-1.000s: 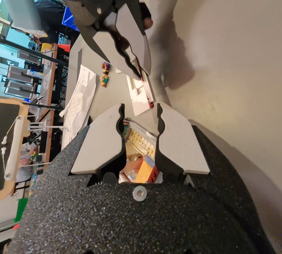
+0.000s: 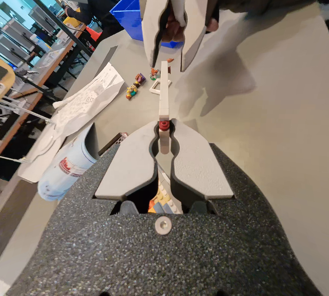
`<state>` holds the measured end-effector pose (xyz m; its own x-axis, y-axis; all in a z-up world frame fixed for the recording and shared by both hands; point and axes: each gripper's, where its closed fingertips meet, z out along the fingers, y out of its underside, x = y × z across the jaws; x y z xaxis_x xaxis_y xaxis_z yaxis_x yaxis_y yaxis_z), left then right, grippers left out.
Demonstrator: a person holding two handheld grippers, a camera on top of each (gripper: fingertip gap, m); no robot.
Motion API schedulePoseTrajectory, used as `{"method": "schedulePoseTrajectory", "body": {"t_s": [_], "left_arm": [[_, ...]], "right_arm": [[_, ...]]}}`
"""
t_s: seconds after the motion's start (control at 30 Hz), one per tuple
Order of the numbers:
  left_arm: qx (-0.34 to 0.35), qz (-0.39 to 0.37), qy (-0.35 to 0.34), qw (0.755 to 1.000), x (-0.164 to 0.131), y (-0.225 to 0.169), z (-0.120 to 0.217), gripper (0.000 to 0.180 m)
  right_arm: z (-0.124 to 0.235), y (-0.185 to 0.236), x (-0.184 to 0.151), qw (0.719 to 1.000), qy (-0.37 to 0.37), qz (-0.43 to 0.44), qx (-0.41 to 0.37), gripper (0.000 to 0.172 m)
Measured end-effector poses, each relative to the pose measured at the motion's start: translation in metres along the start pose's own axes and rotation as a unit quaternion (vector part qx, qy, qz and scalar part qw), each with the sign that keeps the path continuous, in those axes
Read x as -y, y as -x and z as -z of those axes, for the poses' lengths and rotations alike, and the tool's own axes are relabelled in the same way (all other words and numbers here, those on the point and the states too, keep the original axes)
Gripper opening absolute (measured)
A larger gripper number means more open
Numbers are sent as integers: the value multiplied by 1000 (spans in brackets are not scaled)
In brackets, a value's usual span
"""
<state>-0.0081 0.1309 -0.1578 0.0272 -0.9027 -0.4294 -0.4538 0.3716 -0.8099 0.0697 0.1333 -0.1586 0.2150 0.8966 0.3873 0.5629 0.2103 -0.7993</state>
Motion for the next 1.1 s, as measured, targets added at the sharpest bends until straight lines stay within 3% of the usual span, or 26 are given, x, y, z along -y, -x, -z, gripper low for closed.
{"method": "schedulePoseTrajectory", "body": {"t_s": [0.17, 0.3, 0.47, 0.67, 1.1], "left_arm": [[-11, 64, 5, 998, 9, 1, -6, 8], [7, 47, 48, 998, 8, 0, -11, 8], [48, -32, 94, 994, 4, -2, -22, 8], [103, -141, 144, 974, -8, 1, -28, 8], [163, -246, 194, 935, -15, 6, -35, 8]], "right_arm": [[-1, 1, 16, 999, -28, 11, -21, 34], [-3, 1, 25, 998, -33, 25, -43, 32], [-16, 10, 36, 994, -29, 79, -75, 27], [-37, 19, 27, 972, 40, 194, -124, 27], [-45, 25, 35, 937, 35, 287, -197, 18]]}}
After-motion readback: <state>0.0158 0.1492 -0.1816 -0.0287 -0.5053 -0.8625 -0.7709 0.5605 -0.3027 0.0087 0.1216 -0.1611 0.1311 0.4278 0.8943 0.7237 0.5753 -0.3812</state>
